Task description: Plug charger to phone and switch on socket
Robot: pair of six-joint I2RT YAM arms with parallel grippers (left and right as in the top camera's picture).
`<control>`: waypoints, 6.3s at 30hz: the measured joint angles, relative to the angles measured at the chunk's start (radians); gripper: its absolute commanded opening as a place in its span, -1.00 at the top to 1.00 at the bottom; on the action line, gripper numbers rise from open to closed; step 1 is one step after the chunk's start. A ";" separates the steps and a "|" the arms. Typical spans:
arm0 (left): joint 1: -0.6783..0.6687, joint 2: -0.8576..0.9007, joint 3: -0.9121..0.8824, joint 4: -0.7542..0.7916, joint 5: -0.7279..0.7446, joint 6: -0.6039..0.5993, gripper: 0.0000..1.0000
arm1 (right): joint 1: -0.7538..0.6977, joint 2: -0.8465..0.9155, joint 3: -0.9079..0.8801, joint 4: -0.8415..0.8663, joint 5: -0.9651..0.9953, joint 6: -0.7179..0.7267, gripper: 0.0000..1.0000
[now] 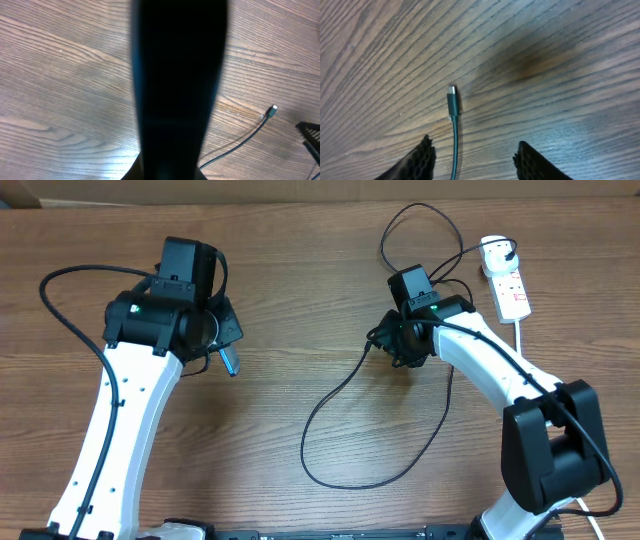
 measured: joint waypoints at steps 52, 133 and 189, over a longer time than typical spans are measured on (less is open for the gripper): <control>0.000 0.022 0.000 0.031 0.037 0.000 0.91 | 0.048 0.156 -0.001 0.163 -0.054 0.004 0.58; 0.269 0.055 0.000 0.319 0.973 0.074 0.92 | 0.051 -0.001 0.000 -0.016 -0.630 -0.366 0.93; 0.269 0.055 0.000 0.271 0.880 0.077 0.92 | 0.002 0.139 0.012 -0.027 -0.031 -0.002 -0.11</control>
